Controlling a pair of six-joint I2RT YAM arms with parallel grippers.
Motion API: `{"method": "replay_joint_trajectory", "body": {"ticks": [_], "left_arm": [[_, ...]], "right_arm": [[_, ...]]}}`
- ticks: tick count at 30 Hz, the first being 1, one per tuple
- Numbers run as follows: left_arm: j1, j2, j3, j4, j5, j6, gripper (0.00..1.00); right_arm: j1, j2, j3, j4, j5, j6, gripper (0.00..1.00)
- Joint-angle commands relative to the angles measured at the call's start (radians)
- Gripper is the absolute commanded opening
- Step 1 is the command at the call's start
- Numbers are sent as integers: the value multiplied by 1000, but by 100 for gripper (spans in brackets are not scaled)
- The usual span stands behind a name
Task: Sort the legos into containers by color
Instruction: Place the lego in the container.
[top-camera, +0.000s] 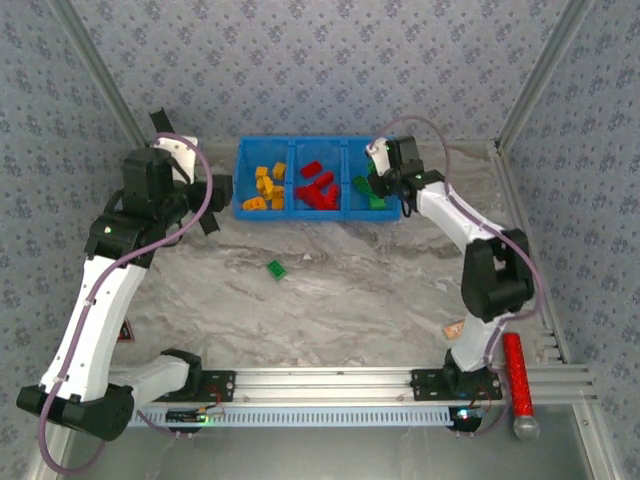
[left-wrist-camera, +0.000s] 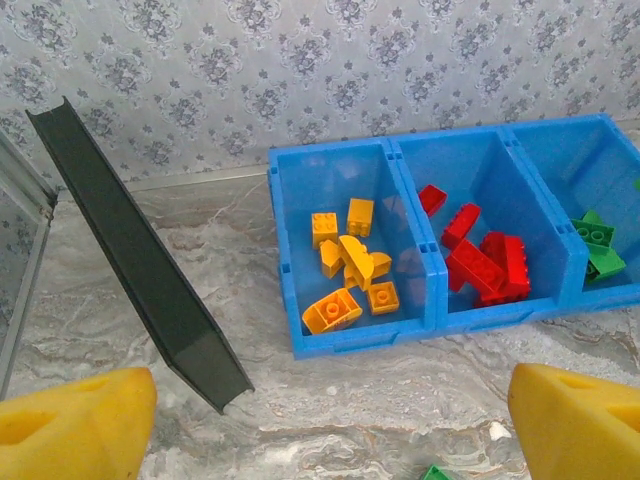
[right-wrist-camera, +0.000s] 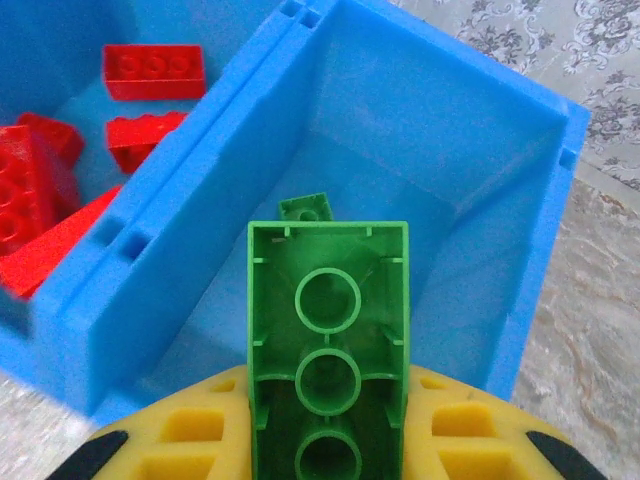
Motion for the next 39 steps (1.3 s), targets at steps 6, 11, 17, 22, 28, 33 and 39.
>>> {"method": "replay_joint_trajectory", "body": {"ticks": [6,11,17,22,28,33,39], "left_arm": [[7,-20,17,-15,-1,12,91],[7,-11,13,-13,-6,11,92],[7,-15,7,-15,-16,14,92],[9,-28,-4,-8,-13,12,92],[9,-46,-10,-6,5,3,92],[9,-75,-24,-7,5,2,93],[12,-100,-34,-12,6,-2,94]], "right_arm": [[-30,287,311,-106,52,-30,22],[-30,383,426,-165,73,-40,26],[-30,399,449,-183,89,-42,35],[-14,323,414,-194,99,-43,43],[-5,234,406,-272,86,-35,53],[43,65,255,-231,41,-34,54],[238,-74,72,-211,31,29,68]]}}
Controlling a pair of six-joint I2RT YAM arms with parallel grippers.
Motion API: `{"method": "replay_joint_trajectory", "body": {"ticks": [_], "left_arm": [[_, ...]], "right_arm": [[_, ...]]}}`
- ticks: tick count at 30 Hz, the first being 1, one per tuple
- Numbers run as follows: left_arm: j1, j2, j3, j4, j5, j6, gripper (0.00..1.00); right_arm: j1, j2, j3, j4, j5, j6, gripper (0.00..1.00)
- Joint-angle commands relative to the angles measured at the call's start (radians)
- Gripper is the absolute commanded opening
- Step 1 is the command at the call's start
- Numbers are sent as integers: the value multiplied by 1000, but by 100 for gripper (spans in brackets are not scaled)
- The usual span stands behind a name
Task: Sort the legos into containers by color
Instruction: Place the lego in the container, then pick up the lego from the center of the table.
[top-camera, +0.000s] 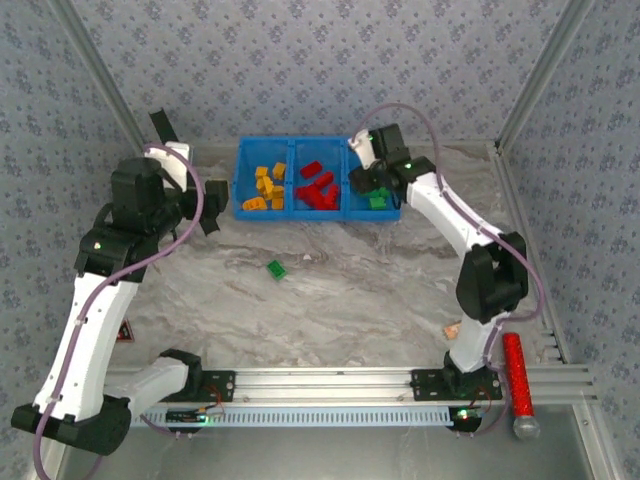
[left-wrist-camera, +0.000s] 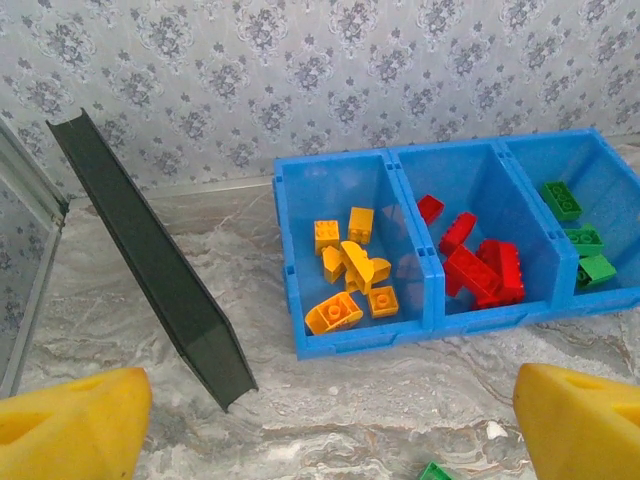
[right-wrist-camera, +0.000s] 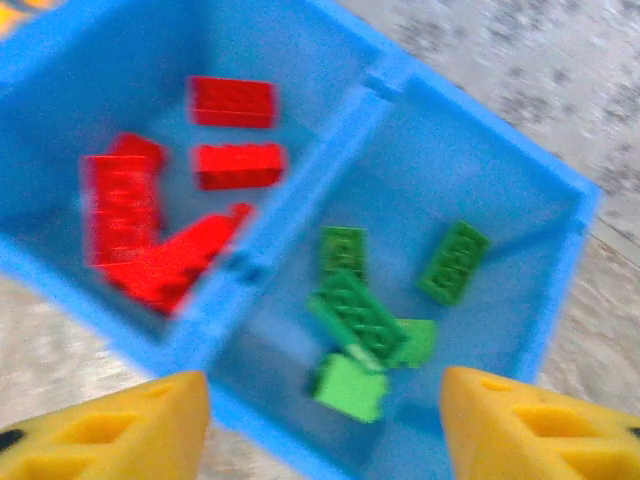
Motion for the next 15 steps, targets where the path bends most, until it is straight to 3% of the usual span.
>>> {"method": "replay_joint_trajectory", "body": {"ticks": [1,5,9,15], "left_arm": [[8,-25,-5,-7,8,-2,94],[10,-32,-3,-12,6,5,94],[10,-35,-2,-11,9,7,95],[12,-35,-8,-5,20,-2,95]], "right_arm": [[129,-14,-53,-35,26,117,69],[232,52,-4,-164,-63,317,68],[333,134,21,-198,-115,457,73],[473,299,132,-227,-125,491,74]]}}
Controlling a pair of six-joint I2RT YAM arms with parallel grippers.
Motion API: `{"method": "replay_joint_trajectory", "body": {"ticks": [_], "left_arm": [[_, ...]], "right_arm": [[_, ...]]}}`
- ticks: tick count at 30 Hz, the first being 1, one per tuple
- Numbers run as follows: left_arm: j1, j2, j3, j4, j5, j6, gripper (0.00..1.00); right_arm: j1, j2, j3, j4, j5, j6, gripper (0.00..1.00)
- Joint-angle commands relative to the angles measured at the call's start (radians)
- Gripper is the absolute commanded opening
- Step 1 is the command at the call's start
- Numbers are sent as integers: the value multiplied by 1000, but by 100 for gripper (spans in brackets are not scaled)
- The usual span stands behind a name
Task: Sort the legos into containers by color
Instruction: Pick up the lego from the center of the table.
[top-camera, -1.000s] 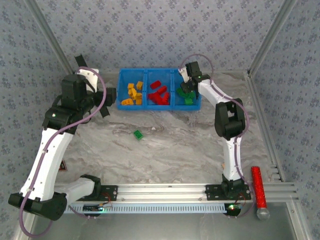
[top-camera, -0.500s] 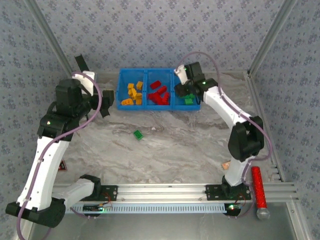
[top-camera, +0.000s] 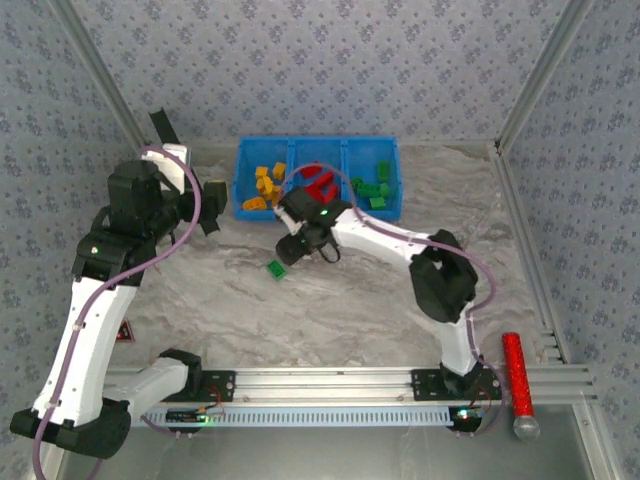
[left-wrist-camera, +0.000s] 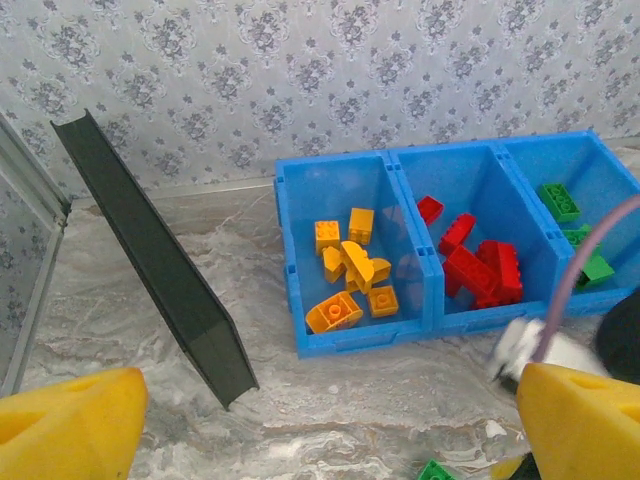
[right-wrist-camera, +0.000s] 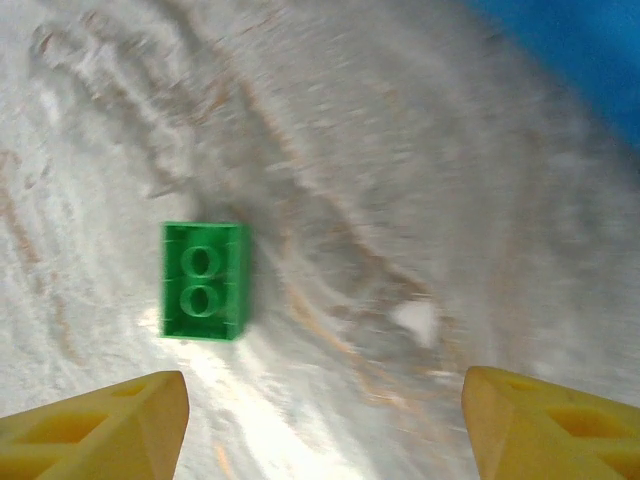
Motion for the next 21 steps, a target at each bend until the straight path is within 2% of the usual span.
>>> {"method": "replay_joint_trajectory", "body": {"ticks": [1,14,21], "left_arm": [[9,-19,-3,0,19,-5,95],[17,-42,-44,35,29,-10,96],[23,-34,-40,34,40,-4,97]], "right_arm": [[70,82,89,-54,-14,73,74],[131,253,207,-133,142,84,74],[134,291,227,-121,161,60,66]]}}
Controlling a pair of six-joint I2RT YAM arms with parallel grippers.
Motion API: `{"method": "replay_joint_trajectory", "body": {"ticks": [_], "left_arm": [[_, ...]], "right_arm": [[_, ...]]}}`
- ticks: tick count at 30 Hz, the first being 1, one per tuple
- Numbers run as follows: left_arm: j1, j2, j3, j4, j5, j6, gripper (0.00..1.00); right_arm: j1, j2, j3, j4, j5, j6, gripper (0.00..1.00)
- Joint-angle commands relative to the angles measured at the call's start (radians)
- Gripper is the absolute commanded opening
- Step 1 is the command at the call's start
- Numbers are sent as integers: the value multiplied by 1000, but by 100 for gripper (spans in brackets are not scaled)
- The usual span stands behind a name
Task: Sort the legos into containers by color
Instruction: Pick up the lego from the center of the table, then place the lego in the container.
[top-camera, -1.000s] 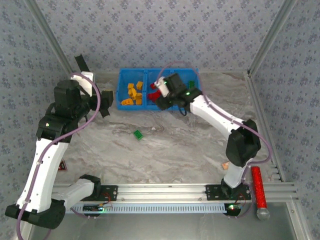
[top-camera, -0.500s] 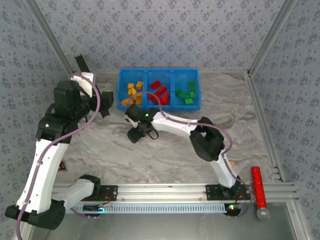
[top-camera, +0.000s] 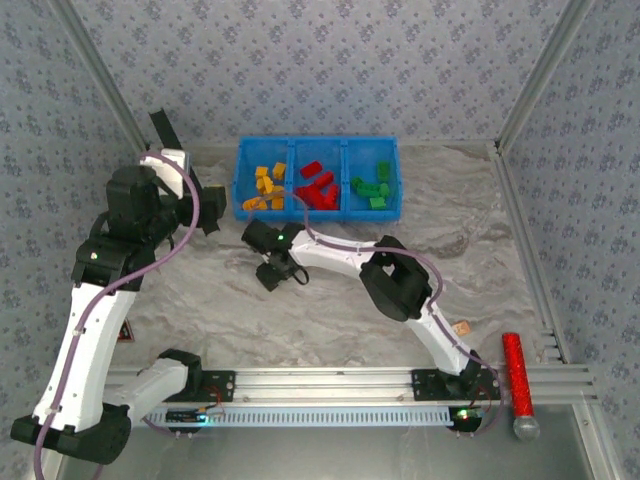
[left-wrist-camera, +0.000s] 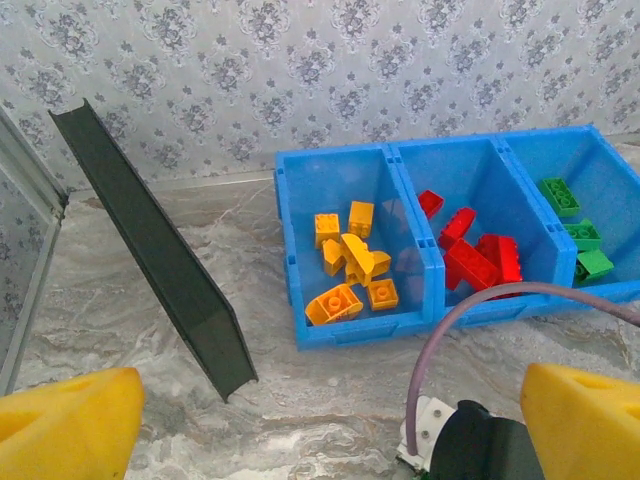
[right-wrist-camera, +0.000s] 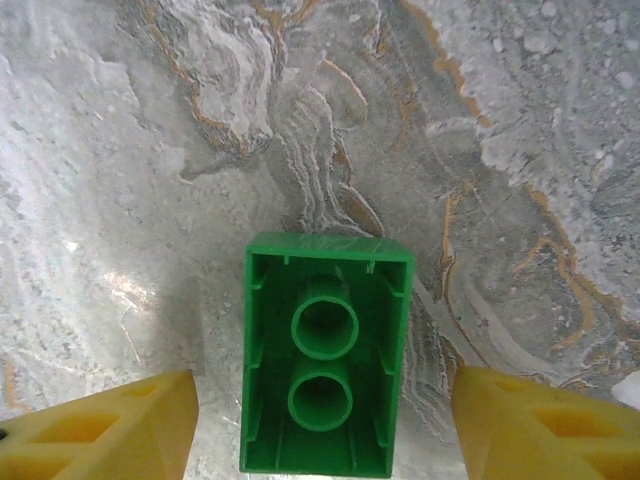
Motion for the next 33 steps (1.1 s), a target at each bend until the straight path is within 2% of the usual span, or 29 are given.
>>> {"method": "replay_joint_trajectory", "body": {"ticks": [1,12,15,19,23,26,30,33], "left_arm": [[8,-5,0,27,22,-6,97],[9,-5,-10,26,21,-5,97],[9,-8,-13,22,18,-6,97],[9,-19,-27,24,20,-4,97],[10,-15,-40,34,22,1,97],[11,-7,-47,44,33,-5,97],[17,3,-54,52,63,-15,97],[31,11,-56,52,74,-20,97]], "right_arm": [[5,34,42,-27,35,-10,64],[-22,36,52,-13,21,-32,36],[-45,-20,3,-12,29,-35,31],[-102,-176,-121,-43,73,-44,31],[-222,-384,-276,-61,101,-55,30],[-347,-476,-322,-81,90,-75,30],[-496,-526,-323,-73,70,-109,29],[-582,-501,-280,-57,47,-128,28]]}}
